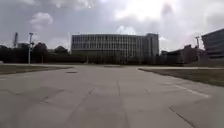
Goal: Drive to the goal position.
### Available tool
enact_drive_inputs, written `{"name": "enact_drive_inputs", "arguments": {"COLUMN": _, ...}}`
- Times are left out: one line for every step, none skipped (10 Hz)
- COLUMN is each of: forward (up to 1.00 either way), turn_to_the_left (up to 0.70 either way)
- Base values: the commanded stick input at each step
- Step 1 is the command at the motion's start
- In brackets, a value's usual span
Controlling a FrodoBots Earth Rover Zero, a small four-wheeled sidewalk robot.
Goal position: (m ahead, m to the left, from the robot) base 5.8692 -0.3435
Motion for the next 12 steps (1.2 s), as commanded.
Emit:
{"name": "enact_drive_inputs", "arguments": {"forward": 0.50, "turn_to_the_left": -0.02}}
{"name": "enact_drive_inputs", "arguments": {"forward": 0.50, "turn_to_the_left": -0.02}}
{"name": "enact_drive_inputs", "arguments": {"forward": 0.50, "turn_to_the_left": -0.02}}
{"name": "enact_drive_inputs", "arguments": {"forward": 0.50, "turn_to_the_left": -0.02}}
{"name": "enact_drive_inputs", "arguments": {"forward": 0.50, "turn_to_the_left": -0.02}}
{"name": "enact_drive_inputs", "arguments": {"forward": 0.50, "turn_to_the_left": -0.02}}
{"name": "enact_drive_inputs", "arguments": {"forward": 0.50, "turn_to_the_left": -0.02}}
{"name": "enact_drive_inputs", "arguments": {"forward": 0.50, "turn_to_the_left": -0.02}}
{"name": "enact_drive_inputs", "arguments": {"forward": 0.50, "turn_to_the_left": -0.02}}
{"name": "enact_drive_inputs", "arguments": {"forward": 0.50, "turn_to_the_left": -0.02}}
{"name": "enact_drive_inputs", "arguments": {"forward": 0.50, "turn_to_the_left": -0.02}}
{"name": "enact_drive_inputs", "arguments": {"forward": 0.50, "turn_to_the_left": -0.02}}
